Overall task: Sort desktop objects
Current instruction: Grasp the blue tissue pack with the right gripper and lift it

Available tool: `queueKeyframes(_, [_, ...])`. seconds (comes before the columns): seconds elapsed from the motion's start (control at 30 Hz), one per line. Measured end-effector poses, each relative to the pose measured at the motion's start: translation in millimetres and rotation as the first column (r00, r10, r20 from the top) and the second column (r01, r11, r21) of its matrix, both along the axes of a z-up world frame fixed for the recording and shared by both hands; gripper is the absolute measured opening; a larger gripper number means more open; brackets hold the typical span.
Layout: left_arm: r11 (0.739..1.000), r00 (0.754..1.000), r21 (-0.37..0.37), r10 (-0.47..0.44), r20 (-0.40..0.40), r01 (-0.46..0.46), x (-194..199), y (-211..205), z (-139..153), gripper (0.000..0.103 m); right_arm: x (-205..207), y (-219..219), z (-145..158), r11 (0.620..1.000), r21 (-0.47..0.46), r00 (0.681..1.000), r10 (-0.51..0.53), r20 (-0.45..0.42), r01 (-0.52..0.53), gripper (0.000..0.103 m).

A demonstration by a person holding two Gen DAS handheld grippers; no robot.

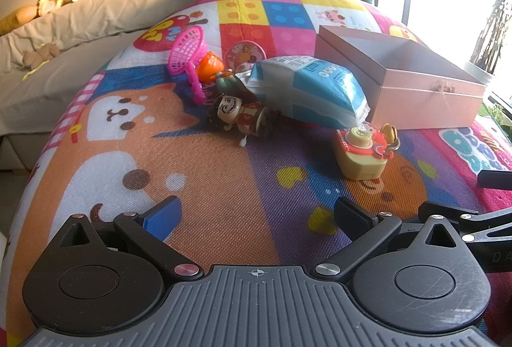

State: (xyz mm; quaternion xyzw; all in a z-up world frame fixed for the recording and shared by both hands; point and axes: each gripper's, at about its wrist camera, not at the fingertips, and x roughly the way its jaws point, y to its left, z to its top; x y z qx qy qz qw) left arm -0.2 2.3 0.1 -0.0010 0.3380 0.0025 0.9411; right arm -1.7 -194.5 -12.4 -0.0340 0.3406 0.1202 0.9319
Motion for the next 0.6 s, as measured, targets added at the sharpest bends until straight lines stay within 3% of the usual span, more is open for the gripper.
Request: queueKeyframes(0.6, [1.000,0.998,0.006,-0.011,-0.060,0.011,4.2,-3.3,2.3,0.103,2.8,-0.8,3.0,1.000,-0.012,0.999,0.017,-0.042,-0.018,0.103])
